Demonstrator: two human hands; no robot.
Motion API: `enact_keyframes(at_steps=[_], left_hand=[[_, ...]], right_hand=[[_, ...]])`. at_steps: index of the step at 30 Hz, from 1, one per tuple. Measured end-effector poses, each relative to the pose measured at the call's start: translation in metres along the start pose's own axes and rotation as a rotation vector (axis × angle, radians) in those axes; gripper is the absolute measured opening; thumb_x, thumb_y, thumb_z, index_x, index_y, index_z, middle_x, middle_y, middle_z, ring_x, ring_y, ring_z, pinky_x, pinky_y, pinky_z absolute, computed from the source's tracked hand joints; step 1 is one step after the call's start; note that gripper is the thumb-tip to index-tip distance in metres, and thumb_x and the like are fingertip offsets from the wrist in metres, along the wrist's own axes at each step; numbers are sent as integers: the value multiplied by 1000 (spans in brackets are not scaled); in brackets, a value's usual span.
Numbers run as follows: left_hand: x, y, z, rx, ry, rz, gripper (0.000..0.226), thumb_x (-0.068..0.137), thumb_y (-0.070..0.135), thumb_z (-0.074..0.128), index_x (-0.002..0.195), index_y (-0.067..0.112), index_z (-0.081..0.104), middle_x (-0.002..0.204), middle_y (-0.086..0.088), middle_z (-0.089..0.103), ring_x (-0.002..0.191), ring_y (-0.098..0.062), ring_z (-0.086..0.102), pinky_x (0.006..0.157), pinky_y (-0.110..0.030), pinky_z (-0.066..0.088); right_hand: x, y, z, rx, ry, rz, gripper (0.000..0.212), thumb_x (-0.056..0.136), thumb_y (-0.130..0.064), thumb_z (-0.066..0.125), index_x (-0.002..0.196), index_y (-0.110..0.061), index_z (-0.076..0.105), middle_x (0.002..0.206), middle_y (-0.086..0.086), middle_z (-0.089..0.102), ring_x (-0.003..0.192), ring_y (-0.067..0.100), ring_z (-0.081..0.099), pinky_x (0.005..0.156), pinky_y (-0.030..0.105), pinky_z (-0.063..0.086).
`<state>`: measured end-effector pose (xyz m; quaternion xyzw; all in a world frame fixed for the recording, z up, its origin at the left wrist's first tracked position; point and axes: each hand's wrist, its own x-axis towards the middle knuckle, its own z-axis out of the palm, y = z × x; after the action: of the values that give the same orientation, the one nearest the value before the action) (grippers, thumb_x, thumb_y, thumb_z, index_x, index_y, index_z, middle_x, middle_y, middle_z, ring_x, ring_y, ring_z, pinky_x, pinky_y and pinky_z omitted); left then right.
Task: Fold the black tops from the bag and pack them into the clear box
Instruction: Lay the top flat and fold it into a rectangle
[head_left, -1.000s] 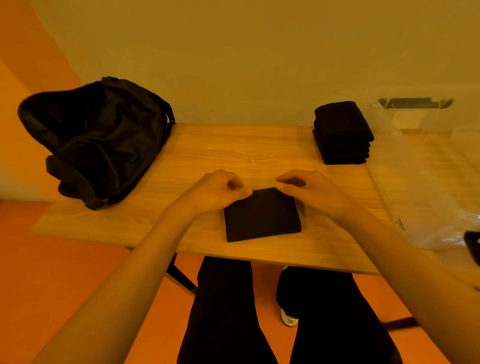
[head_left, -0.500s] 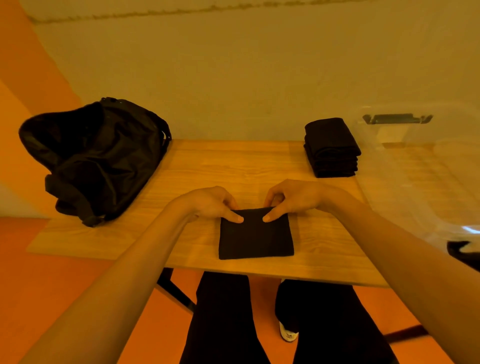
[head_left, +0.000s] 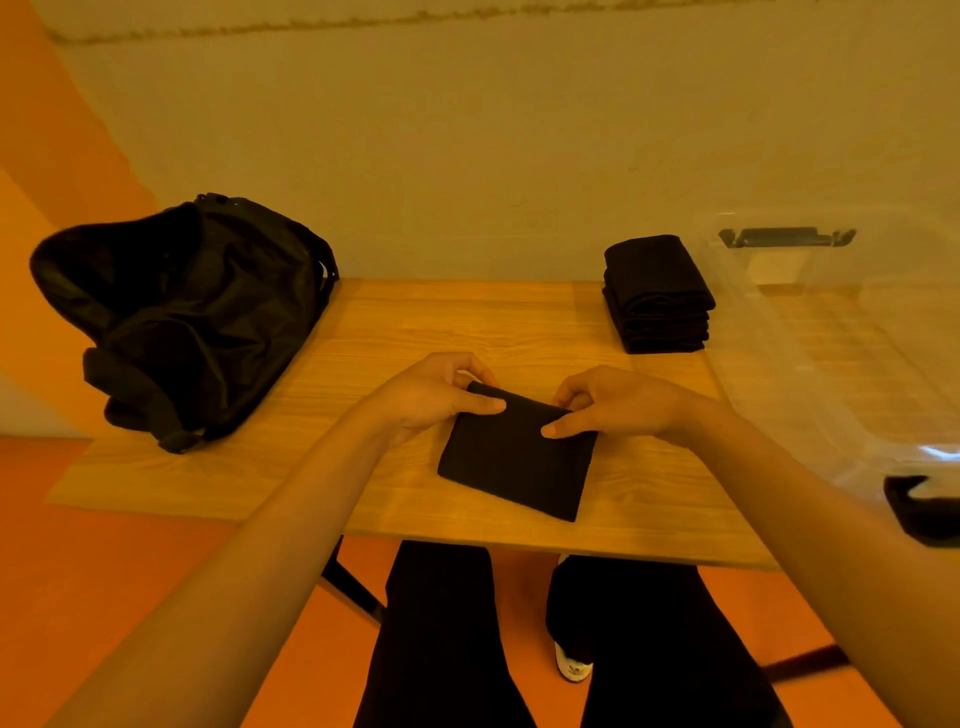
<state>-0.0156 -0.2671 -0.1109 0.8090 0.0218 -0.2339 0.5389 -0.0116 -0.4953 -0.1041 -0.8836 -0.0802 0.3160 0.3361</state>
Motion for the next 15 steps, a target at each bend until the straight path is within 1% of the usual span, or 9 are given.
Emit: enact_keyframes(at_steps=[3,6,7,9,11,12,13,14,15], left_hand=[[7,0,18,47,167,79,27,90,14,76,114,18,65,109,3,65,99,-11,63,72,-20,50],[11,-6,41,223,366,221,14,96,24,68,109,24,63,115,5,63,98,-6,60,72,-17,46],[8,-8,50,279,399,261,13,98,28,65,110,26,62,120,6,61,101,-5,58,75,-16,46],[1,-12,70,382,391,302,29,101,37,57,128,25,59,133,7,53,108,-2,51,85,-18,43],[-5,-15,91,463,350,296,50,104,43,50,148,22,46,150,5,40,126,-5,44,101,-24,39],[-7,-16,101,477,333,282,57,104,45,47,155,22,36,159,3,30,140,-10,35,112,-28,34],[-10,-15,110,476,317,254,62,105,46,43,160,22,26,167,2,17,151,-13,20,121,-31,24],[-14,-14,117,463,317,222,65,106,48,39,162,22,17,170,3,5,155,-13,5,125,-33,14],[-17,-13,123,449,329,201,67,107,48,36,162,22,10,170,5,-4,156,-11,-4,127,-33,8]], right_hand=[[-18,14,5,68,143,49,25,89,-41,72,105,-22,70,108,0,68,103,14,62,88,29,49],[-37,34,14,103,330,141,26,92,-42,69,103,-18,67,102,1,65,88,11,58,72,25,45],[-44,40,18,90,399,169,27,93,-43,67,106,-19,63,100,0,63,85,10,56,66,23,43],[-57,51,29,29,524,226,30,96,-45,63,112,-20,57,97,-3,60,84,10,54,61,24,40],[-67,61,46,-148,702,242,35,97,-46,59,118,-19,55,100,0,60,90,16,56,67,29,43],[-71,65,56,-279,818,208,37,96,-45,60,121,-17,57,105,4,62,96,23,58,72,33,46],[-72,68,64,-392,910,151,40,93,-43,63,122,-15,59,110,8,63,101,28,58,77,38,48],[-73,69,71,-468,986,63,42,90,-41,65,123,-15,62,114,10,63,104,31,59,80,41,49],[-74,69,75,-509,1017,-40,41,91,-40,66,125,-16,64,120,9,63,110,31,60,84,42,50]])
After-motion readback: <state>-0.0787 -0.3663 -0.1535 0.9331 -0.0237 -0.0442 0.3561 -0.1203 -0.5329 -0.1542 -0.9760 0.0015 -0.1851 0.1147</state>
